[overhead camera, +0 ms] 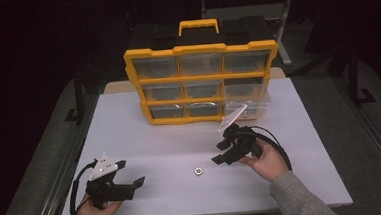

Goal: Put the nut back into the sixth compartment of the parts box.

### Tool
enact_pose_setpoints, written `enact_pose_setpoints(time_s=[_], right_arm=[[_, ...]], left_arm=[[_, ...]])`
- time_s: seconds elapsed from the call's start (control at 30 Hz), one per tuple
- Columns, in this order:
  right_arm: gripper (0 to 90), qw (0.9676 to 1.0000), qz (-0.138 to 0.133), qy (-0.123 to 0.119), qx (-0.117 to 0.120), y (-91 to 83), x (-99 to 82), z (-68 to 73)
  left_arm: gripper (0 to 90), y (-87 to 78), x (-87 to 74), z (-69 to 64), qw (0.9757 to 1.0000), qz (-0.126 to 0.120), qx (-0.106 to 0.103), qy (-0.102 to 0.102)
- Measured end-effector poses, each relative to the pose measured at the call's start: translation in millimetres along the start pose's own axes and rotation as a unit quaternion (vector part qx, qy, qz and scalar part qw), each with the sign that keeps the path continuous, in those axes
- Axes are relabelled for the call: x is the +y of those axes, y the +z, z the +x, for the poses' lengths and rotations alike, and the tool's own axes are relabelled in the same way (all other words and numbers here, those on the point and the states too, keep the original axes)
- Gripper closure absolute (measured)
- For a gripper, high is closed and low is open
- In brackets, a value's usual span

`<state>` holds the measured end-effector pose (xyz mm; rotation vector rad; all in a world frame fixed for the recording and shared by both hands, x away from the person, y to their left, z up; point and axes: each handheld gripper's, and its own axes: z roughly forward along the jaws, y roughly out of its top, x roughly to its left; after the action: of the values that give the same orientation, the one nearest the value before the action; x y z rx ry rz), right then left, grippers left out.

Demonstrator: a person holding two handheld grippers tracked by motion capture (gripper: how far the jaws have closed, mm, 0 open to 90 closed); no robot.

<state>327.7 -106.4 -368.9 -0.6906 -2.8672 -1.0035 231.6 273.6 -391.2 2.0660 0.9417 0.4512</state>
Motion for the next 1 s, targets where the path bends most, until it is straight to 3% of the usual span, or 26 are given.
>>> enact_pose_setpoints(time_s=[0.7, 0.87, 1.0], right_arm=[[42.3, 0.9998, 0.011, -0.017, 0.004, 23.6, 3.8, 8.1], [42.5, 0.9997, 0.013, -0.021, 0.008, 35.8, 5.0, 12.8], [42.5, 0.9993, 0.025, -0.027, 0.006, 48.0, 5.5, 17.0]], left_arm=[[14.7, 0.7, 0.1, -1.4, 1.0000, -0.004, -0.002, -0.005], [14.7, 0.3, 0.2, -0.9, 1.0000, -0.003, -0.002, 0.000], [14.7, 0.7, -0.2, -2.1, 0.9999, -0.006, -0.002, -0.009]])
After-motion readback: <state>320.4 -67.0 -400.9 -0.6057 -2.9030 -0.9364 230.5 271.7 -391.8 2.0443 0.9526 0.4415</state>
